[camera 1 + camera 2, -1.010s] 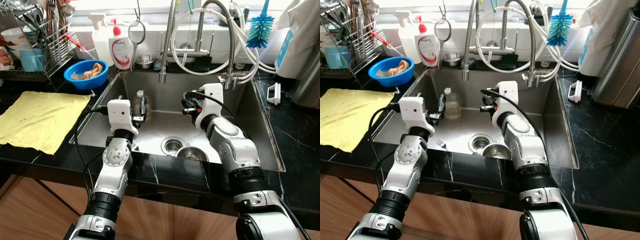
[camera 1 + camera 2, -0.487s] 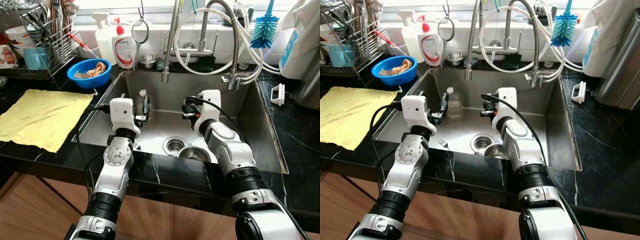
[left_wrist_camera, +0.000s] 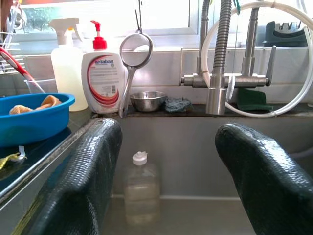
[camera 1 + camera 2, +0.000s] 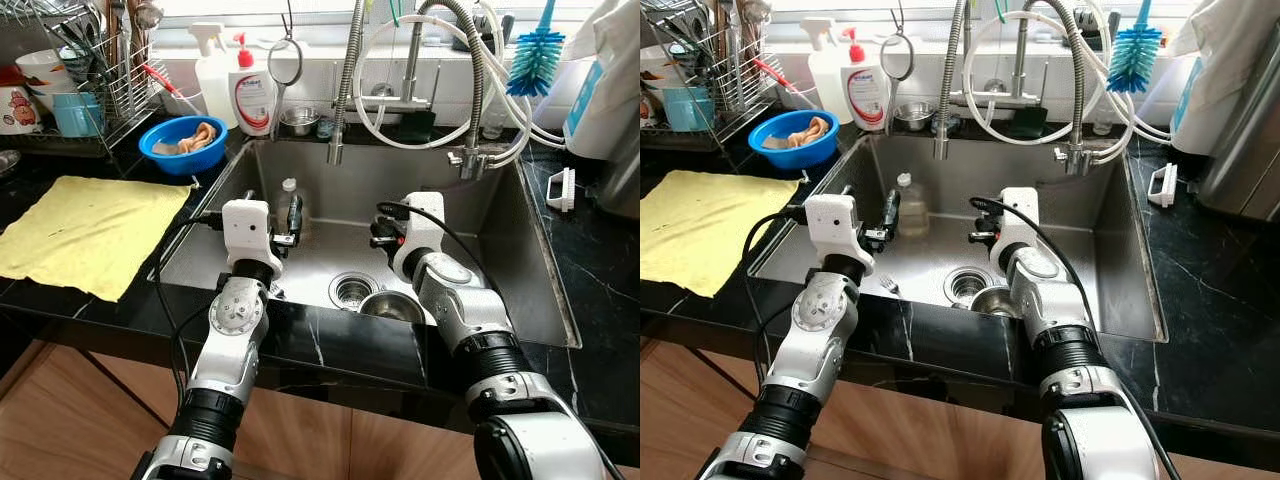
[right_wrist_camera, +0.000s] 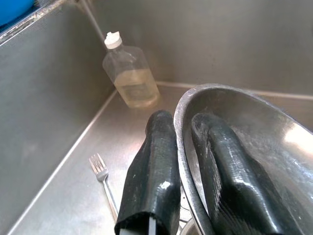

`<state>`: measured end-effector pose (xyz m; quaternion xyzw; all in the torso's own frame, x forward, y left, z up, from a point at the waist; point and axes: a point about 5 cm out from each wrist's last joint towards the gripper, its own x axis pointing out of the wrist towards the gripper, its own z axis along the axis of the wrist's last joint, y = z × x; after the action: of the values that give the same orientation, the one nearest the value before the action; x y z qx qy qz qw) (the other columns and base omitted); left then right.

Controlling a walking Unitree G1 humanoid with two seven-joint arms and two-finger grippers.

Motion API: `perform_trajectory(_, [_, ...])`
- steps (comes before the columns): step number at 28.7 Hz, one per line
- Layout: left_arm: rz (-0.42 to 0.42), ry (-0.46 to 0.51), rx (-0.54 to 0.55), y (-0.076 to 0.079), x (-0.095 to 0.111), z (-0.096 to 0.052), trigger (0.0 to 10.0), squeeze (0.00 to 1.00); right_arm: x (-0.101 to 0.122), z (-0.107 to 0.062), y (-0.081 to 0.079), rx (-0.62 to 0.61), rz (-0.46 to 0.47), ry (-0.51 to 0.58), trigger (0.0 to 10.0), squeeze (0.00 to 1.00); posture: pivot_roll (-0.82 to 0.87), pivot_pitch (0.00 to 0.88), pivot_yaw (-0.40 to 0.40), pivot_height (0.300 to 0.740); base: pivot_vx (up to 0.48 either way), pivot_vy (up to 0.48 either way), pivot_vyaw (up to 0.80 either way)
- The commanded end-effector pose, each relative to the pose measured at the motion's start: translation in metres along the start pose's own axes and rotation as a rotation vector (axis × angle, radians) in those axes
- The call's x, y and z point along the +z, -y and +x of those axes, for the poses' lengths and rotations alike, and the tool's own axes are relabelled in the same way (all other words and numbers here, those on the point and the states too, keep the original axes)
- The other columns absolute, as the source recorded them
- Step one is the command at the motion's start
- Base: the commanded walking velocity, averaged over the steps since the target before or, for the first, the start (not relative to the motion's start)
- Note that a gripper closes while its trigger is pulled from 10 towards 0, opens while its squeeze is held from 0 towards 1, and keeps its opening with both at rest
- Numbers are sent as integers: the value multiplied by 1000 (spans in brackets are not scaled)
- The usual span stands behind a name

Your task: Kitchen organization

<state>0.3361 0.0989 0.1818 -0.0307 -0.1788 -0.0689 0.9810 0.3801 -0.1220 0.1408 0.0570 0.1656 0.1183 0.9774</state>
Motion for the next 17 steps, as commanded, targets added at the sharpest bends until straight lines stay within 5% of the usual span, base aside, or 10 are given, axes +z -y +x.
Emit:
perform_trajectory(1, [9, -7, 2, -3, 0, -2, 10000, 0, 10, 2, -6, 12, 5, 26, 10000, 0, -208, 0, 70, 740, 0, 0, 0])
perform_trajectory(17, [15, -24, 0, -5, 0, -4, 10000, 0, 1, 3, 6, -58, 28, -25, 10000, 0, -203, 0, 73, 740, 0, 0, 0])
